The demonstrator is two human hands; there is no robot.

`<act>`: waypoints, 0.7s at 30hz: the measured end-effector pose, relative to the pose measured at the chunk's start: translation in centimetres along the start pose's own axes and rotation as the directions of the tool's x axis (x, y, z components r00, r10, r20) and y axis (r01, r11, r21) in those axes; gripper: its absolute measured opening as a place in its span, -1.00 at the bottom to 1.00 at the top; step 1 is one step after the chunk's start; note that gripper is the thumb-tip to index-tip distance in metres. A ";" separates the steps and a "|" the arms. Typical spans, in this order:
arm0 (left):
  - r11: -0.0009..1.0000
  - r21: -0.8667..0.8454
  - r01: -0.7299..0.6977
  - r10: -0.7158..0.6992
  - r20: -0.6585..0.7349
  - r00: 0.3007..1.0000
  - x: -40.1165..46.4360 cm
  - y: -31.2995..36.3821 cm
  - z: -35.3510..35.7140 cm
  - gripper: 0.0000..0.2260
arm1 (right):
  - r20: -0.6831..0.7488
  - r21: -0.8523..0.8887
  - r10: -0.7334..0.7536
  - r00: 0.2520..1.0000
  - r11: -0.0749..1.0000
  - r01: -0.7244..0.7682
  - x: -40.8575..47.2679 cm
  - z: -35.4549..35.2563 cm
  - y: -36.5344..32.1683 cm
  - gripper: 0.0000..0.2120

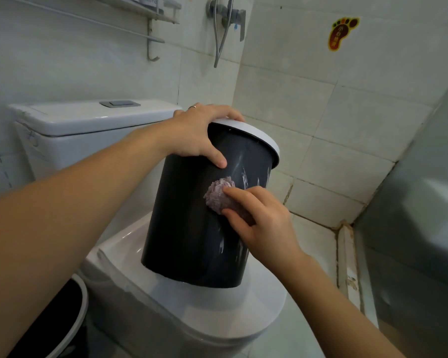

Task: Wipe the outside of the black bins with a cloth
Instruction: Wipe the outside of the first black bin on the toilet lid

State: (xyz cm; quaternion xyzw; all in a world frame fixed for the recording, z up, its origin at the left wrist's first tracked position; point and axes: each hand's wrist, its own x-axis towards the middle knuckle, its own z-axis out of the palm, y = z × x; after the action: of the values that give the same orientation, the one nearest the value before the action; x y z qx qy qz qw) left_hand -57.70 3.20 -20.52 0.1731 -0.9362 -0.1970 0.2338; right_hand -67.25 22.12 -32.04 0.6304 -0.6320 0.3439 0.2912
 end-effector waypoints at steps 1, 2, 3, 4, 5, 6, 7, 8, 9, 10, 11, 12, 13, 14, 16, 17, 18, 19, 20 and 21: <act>1.000 0.002 -0.004 0.004 0.004 1.000 0.0 0.1 0.0 -0.27 | 0.005 -0.003 -0.003 1.000 1.000 0.003 0.0 0.0 0.0 -0.68; 1.000 0.004 -0.007 0.007 0.008 1.000 0.0 0.1 0.0 -0.26 | 0.012 -0.009 -0.011 1.000 1.000 0.011 -0.1 0.0 0.0 -0.68; 1.000 0.005 -0.010 0.010 0.014 1.000 0.0 0.2 0.0 -0.27 | 0.020 -0.018 -0.025 1.000 1.000 0.025 -0.1 0.0 0.1 -0.67; 1.000 0.008 -0.015 0.015 0.020 1.000 0.1 0.3 0.0 -0.27 | 0.031 -0.024 -0.043 0.999 0.999 0.044 -0.2 0.0 0.1 -0.67; 1.000 0.014 -0.021 0.021 0.026 0.999 0.2 0.3 0.1 -0.26 | 0.048 -0.025 -0.065 0.997 0.997 0.067 -0.4 0.0 0.2 -0.67; 0.999 0.025 -0.027 0.027 0.028 0.999 0.2 0.3 0.1 -0.26 | 0.071 -0.022 -0.090 0.993 0.996 0.092 -0.7 -0.1 0.2 -0.67; 0.999 0.039 -0.032 0.031 0.029 0.999 0.3 0.2 0.1 -0.26 | 0.099 -0.016 -0.115 0.988 0.993 0.117 -1.0 -0.1 0.3 -0.68; 0.998 0.053 -0.037 0.035 0.030 0.999 0.4 0.2 0.2 -0.26 | 0.131 -0.012 -0.139 0.982 0.990 0.141 -1.3 -0.2 0.3 -0.69; 0.997 0.063 -0.039 0.037 0.032 0.999 0.5 0.1 0.2 -0.26 | 0.164 -0.015 -0.162 0.973 0.986 0.167 -1.5 -0.2 0.2 -0.71; 0.997 0.067 -0.043 0.041 0.035 0.999 0.5 0.2 0.3 -0.26 | 0.191 -0.023 -0.185 0.964 0.981 0.193 -1.6 -0.3 0.2 -0.72; 0.997 0.065 -0.047 0.044 0.039 0.998 0.5 0.2 0.3 -0.26 | 0.204 -0.034 -0.200 0.958 0.977 0.211 -1.4 -0.4 0.3 -0.72; 0.997 0.064 -0.051 0.049 0.040 0.998 0.5 0.2 0.4 -0.26 | 0.197 -0.047 -0.197 0.960 0.976 0.210 -0.9 -0.6 0.3 -0.73; 0.996 0.064 -0.055 0.052 0.039 0.998 0.6 0.3 0.4 -0.26 | 0.167 -0.061 -0.173 0.971 0.981 0.186 -0.3 -0.7 0.4 -0.73; 0.996 0.068 -0.058 0.056 0.037 0.998 0.6 0.3 0.4 -0.26 | 0.120 -0.076 -0.132 0.984 0.987 0.142 0.4 -0.8 0.5 -0.73; 0.995 0.081 -0.061 0.058 0.031 0.998 0.7 0.3 0.5 -0.26 | 0.045 -0.094 -0.055 0.998 0.994 0.059 1.4 -1.0 0.5 -0.71; 0.995 0.086 -0.057 0.055 0.030 0.998 0.7 0.2 0.5 -0.26 | 0.045 -0.093 -0.048 0.998 0.994 0.052 1.5 -0.9 0.5 -0.71; 0.995 0.086 -0.052 0.049 0.030 0.998 0.7 0.1 0.5 -0.26 | 0.069 -0.086 -0.066 0.995 0.994 0.071 1.2 -0.8 0.3 -0.72; 0.995 0.084 -0.047 0.045 0.029 0.999 0.7 0.0 0.5 -0.26 | 0.109 -0.074 -0.099 0.989 0.991 0.107 0.5 -0.7 0.2 -0.73; 0.996 0.082 -0.042 0.040 0.028 0.999 0.7 -0.1 0.4 -0.27 | 0.151 -0.059 -0.140 0.979 0.987 0.150 -0.3 -0.6 0.0 -0.74; 0.996 0.077 -0.037 0.035 0.029 0.999 0.7 -0.3 0.4 -0.27 | 0.190 -0.046 -0.182 0.965 0.980 0.193 -1.2 -0.5 -0.1 -0.76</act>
State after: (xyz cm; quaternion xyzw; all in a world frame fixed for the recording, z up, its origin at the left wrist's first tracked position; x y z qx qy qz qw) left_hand -58.38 2.74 -20.69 0.1623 -0.9493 -0.1586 0.2175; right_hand -67.11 23.27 -32.69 0.7071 -0.6045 0.2343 0.2823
